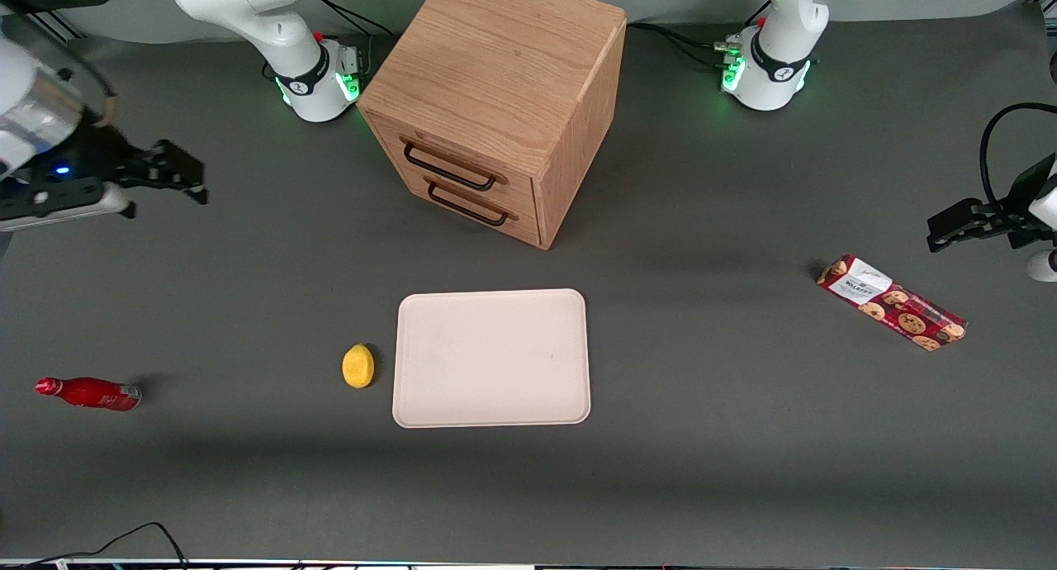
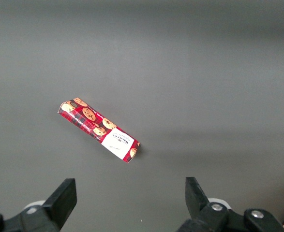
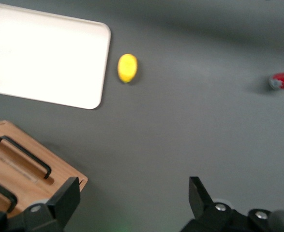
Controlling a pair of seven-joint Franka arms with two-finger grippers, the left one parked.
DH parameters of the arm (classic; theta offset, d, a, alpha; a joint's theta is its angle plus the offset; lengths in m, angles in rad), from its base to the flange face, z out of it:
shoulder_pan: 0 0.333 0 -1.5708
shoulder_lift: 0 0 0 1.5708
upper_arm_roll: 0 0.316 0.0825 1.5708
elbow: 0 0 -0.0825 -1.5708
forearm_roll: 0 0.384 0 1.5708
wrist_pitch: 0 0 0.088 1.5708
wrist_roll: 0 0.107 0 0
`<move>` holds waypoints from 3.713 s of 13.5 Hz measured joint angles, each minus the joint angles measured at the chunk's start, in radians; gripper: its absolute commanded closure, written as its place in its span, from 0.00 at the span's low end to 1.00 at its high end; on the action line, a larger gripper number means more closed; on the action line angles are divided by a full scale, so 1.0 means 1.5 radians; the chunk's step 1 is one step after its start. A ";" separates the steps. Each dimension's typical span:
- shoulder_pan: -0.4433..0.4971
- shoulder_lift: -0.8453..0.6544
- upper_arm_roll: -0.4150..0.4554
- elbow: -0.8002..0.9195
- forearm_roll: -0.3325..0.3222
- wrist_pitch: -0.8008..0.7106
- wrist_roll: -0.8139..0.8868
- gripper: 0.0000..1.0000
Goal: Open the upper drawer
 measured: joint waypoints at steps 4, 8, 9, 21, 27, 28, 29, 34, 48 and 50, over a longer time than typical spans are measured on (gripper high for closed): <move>0.090 0.005 0.001 -0.001 0.015 -0.001 0.000 0.00; 0.150 0.017 0.000 -0.002 0.055 -0.013 0.000 0.00; 0.161 0.019 0.000 -0.002 0.061 -0.013 0.000 0.00; 0.309 0.079 -0.042 -0.004 0.130 -0.013 -0.013 0.00; 0.266 0.154 -0.059 -0.011 0.245 -0.013 -0.173 0.00; 0.262 0.166 -0.060 -0.011 0.249 -0.013 -0.191 0.00; 0.262 0.176 -0.060 -0.011 0.251 -0.012 -0.202 0.00; 0.263 0.207 -0.059 -0.013 0.252 -0.012 -0.229 0.00; 0.248 0.241 -0.059 -0.076 0.321 0.013 -0.314 0.00; 0.250 0.246 -0.058 -0.080 0.322 0.013 -0.314 0.00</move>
